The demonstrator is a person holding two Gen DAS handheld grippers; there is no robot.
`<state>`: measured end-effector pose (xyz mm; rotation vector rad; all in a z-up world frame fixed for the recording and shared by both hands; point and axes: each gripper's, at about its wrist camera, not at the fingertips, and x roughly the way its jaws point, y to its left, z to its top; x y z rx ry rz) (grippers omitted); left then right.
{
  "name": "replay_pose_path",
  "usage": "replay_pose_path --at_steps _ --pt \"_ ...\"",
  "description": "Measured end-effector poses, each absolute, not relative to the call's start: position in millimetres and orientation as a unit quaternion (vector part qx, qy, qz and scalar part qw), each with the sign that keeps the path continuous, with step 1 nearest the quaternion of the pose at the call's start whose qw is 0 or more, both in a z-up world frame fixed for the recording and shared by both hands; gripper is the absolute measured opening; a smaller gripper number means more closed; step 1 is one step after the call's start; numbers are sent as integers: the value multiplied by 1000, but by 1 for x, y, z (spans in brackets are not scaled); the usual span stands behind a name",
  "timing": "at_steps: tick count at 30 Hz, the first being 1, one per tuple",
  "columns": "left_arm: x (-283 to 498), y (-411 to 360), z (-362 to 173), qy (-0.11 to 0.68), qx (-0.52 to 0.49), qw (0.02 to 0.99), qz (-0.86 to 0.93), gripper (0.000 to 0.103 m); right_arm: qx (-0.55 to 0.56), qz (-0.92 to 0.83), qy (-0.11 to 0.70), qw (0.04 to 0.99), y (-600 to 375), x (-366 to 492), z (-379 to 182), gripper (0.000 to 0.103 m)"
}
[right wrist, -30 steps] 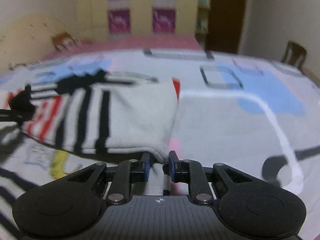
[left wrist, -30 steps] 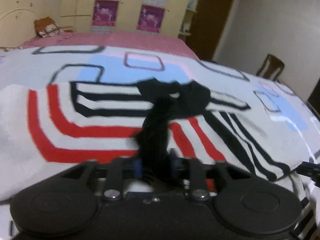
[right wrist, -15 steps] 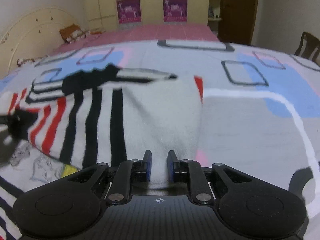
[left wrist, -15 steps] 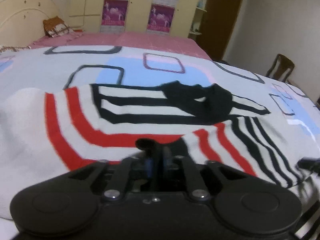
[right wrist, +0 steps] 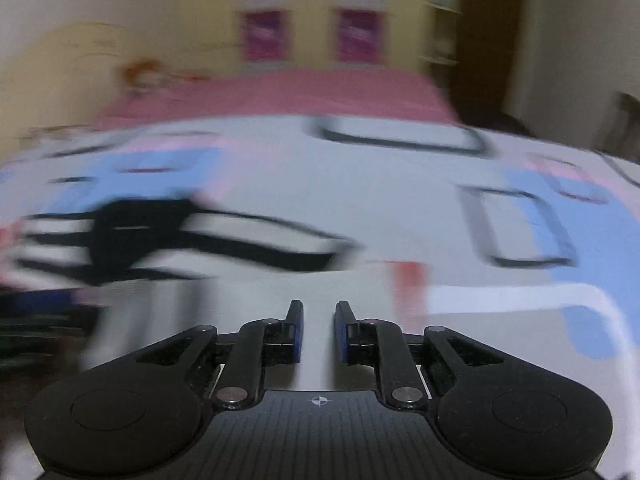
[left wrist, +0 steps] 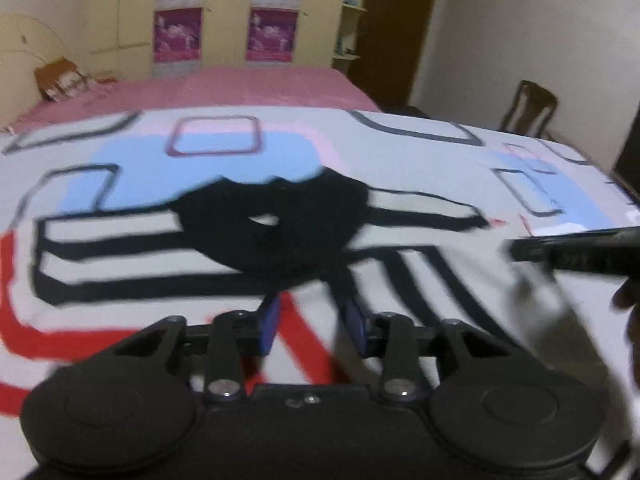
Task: Fold small clothes
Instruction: 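Move the left gripper toward the other black sleeve cuff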
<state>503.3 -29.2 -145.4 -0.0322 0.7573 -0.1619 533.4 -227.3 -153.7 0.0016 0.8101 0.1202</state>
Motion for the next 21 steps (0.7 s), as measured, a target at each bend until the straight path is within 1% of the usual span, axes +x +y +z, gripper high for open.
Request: replay_pose_path --at_steps 1,2,4,5,10,12,13,18,21 --pt "505 -24 -146 369 -14 927 -65 35 18 38 404 914 -243 544 -159 16" --pt "506 -20 -146 369 -18 928 -54 39 32 28 407 912 -254 550 -161 17" --pt "509 -14 -145 375 -26 926 -41 40 27 42 410 911 -260 553 -161 17" --pt "510 -14 -143 376 -30 926 -36 38 12 43 408 912 -256 552 -161 17" --pt "495 -51 -123 354 -24 932 -68 38 8 90 381 920 -225 517 -141 17" --pt "494 -69 -129 364 -6 928 -83 41 -15 111 386 916 -204 508 -147 17" --pt "496 -72 -135 374 0 924 -83 41 -30 103 395 912 -198 505 -154 16" --pt "484 -50 -141 372 31 926 -52 44 -48 47 396 916 -207 492 -155 17" --pt "473 -28 -138 377 23 926 -33 43 -66 23 402 913 -211 480 -157 17"
